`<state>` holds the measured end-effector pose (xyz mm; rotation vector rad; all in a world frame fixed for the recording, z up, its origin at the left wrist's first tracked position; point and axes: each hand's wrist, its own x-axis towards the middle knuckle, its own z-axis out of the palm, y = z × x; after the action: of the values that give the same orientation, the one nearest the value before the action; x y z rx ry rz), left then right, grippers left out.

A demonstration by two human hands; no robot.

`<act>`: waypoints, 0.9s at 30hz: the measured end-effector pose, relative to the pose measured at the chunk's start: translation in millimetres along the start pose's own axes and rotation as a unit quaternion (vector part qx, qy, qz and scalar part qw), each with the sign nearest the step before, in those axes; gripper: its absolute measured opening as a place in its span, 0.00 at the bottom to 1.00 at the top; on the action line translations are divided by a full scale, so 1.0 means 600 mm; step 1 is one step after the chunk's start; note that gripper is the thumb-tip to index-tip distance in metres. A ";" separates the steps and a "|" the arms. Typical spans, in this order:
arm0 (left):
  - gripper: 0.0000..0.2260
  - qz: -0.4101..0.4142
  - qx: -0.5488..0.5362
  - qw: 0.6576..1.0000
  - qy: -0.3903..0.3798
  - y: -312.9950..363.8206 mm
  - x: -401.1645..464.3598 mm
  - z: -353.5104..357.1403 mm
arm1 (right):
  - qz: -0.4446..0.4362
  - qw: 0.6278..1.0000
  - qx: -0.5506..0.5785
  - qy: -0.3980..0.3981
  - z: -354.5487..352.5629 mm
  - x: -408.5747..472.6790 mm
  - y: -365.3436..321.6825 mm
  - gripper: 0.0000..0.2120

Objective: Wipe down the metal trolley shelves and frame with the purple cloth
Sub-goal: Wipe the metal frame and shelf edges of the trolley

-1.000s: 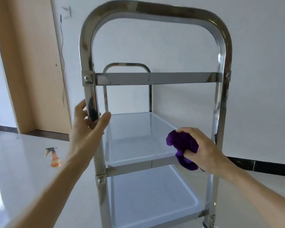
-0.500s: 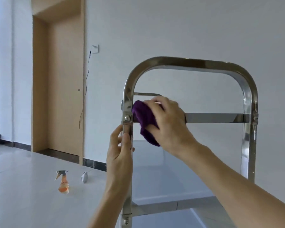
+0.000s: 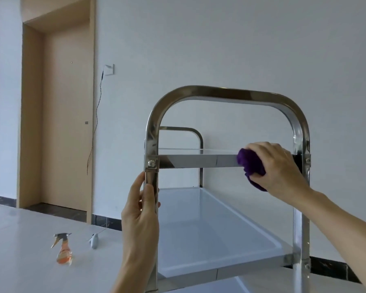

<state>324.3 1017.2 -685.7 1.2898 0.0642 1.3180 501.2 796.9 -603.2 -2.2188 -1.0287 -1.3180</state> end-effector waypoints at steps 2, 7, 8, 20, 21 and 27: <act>0.13 0.004 0.006 1.000 0.012 0.002 0.000 0.002 | 0.008 1.000 0.002 0.005 0.003 0.003 -0.020 0.28; 0.15 0.019 0.036 0.998 0.038 0.004 -0.001 0.002 | -0.108 0.994 0.001 0.018 0.025 0.034 -0.163 0.29; 0.15 0.018 0.040 0.998 0.040 0.005 -0.001 0.000 | -0.137 0.991 -0.002 0.010 0.030 0.042 -0.188 0.29; 0.12 0.017 0.043 0.997 0.064 0.015 0.028 -0.036 | -0.028 0.998 0.038 0.028 0.004 -0.004 -0.023 0.24; 0.12 0.020 0.052 0.996 0.068 0.019 0.028 -0.034 | -0.024 0.998 0.054 0.037 0.001 -0.010 -0.018 0.25; 0.16 0.273 0.281 0.914 0.107 0.073 -0.002 -0.003 | 0.029 0.982 0.134 0.129 -0.004 -0.079 -0.024 0.29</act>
<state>294.0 1005.7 -656.3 1.7152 0.2676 2.0192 474.8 786.1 -643.7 -1.8121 -0.9725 -1.3143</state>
